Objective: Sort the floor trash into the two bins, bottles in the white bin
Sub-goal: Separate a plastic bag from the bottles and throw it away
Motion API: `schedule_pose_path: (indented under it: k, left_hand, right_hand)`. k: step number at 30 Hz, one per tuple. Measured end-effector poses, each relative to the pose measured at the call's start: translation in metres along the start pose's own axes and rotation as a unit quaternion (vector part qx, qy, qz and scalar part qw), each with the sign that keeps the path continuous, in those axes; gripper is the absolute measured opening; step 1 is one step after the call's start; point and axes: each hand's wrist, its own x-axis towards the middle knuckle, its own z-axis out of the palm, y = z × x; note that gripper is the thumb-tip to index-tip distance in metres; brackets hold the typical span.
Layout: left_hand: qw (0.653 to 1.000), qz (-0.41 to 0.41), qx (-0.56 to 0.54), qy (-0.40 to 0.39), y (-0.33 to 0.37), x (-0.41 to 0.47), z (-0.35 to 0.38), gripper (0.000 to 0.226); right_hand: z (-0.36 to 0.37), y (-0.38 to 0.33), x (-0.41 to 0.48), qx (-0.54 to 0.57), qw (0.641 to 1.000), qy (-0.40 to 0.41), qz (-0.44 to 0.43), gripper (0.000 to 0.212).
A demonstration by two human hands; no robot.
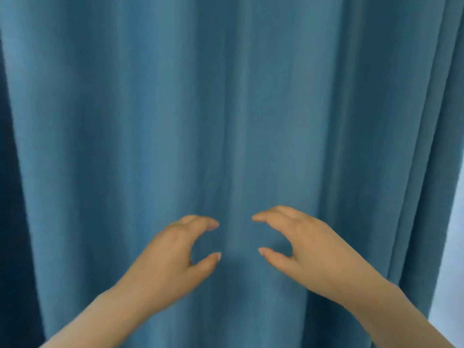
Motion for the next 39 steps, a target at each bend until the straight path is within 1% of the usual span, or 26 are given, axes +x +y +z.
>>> schedule_pose_path:
  k: [4, 9, 11, 15, 21, 24, 30, 33, 36, 39]
  left_hand:
    - [0.997, -0.071, 0.030, 0.009, -0.054, -0.046, -0.050, 0.047]
    - [0.986, -0.139, 0.086, 0.045, -0.116, -0.108, -0.109, 0.058]
    - [0.978, -0.170, 0.102, 0.058, -0.135, -0.131, -0.131, 0.057]
    - [0.959, -0.238, 0.131, 0.086, -0.162, -0.172, -0.167, 0.045]
    - [0.924, -0.321, 0.179, 0.110, -0.193, -0.228, -0.204, 0.052]
    - [0.904, -0.356, 0.206, 0.115, -0.210, -0.248, -0.215, 0.052]
    - [0.874, -0.413, 0.231, 0.106, -0.258, -0.269, -0.220, 0.063]
    - [0.858, -0.445, 0.233, 0.106, -0.293, -0.272, -0.218, 0.060]
    - [0.841, -0.481, 0.224, 0.109, -0.330, -0.284, -0.206, 0.064]
    - [0.812, -0.537, 0.209, 0.094, -0.364, -0.306, -0.184, 0.055]
  right_hand:
    - [0.031, -0.065, 0.046, 0.042, 0.998, -0.002, -0.057, 0.047]
    - [0.069, -0.153, 0.095, 0.098, 0.985, -0.010, -0.139, 0.048]
    - [0.080, -0.186, 0.112, 0.121, 0.978, -0.015, -0.168, 0.047]
    - [0.104, -0.246, 0.141, 0.159, 0.959, -0.031, -0.235, 0.044]
    - [0.141, -0.326, 0.179, 0.213, 0.920, -0.061, -0.322, 0.044]
    - [0.164, -0.359, 0.198, 0.238, 0.900, -0.072, -0.359, 0.046]
    - [0.214, -0.412, 0.239, 0.264, 0.869, -0.091, -0.408, 0.046]
    - [0.243, -0.433, 0.267, 0.276, 0.856, -0.103, -0.425, 0.046]
    - [0.280, -0.454, 0.292, 0.277, 0.844, -0.121, -0.443, 0.046]
    - [0.326, -0.476, 0.310, 0.272, 0.831, -0.156, -0.459, 0.046]
